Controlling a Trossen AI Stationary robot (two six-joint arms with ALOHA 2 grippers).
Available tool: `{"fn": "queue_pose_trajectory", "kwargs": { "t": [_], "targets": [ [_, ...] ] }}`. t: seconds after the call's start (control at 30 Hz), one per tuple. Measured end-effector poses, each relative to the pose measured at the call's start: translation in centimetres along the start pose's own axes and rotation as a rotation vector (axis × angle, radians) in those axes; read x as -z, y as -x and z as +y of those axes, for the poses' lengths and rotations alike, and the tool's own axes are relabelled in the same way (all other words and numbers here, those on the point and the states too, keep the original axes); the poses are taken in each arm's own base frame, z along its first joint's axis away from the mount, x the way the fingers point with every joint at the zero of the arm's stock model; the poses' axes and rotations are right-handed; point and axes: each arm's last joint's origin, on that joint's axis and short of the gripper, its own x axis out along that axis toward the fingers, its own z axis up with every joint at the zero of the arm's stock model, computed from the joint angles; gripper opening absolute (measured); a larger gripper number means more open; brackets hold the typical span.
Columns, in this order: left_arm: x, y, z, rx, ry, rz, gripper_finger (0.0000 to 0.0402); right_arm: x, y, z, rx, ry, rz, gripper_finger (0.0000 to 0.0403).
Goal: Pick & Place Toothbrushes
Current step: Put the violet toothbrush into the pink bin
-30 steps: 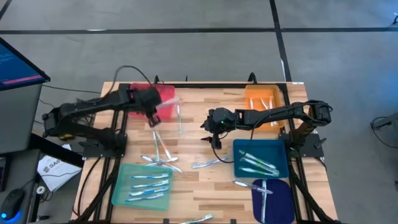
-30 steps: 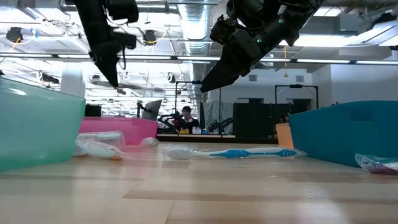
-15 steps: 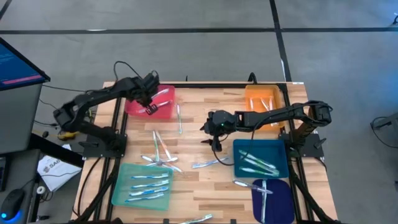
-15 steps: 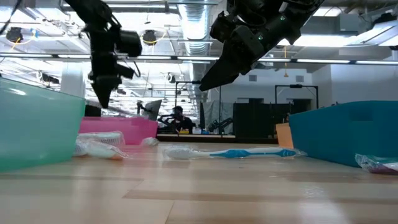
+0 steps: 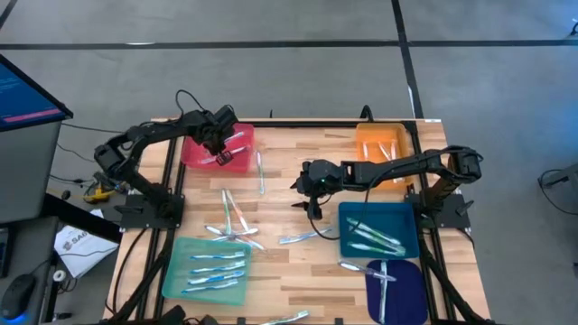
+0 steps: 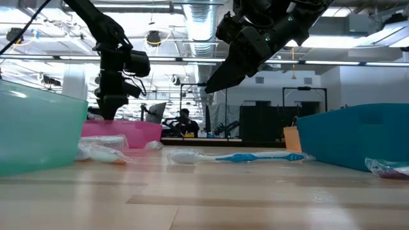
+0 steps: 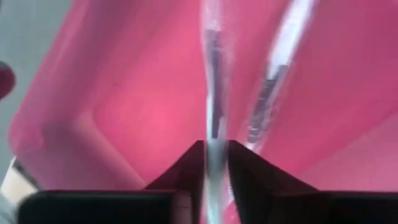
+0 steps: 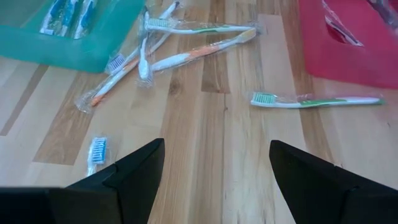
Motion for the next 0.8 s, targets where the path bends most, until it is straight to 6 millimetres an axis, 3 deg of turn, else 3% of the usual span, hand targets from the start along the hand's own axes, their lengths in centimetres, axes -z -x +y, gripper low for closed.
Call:
{"fn": "queue_pose_trajectory", "kwargs": {
  "t": [0.23,0.4,0.57,0.8],
  "targets": [
    [0.2,0.7,0.6,-0.19,0.093,-0.004,0.0188,0.0,0.0,0.0,0.0,0.0,0.0,0.0285],
    [0.9,3.1,0.9,-0.288,0.128,-0.083,0.0262,0.0,0.0,0.0,0.0,-0.001,0.0,0.0285],
    [2.3,7.1,0.3,-0.12,0.154,-0.278,0.0289,0.0,0.0,0.0,-0.001,-0.002,0.0,0.0285],
    [5.3,12.7,-1.6,0.243,0.128,-0.558,0.0283,-0.2,0.0,0.7,-0.014,0.01,-0.015,0.0285]
  ]
}}
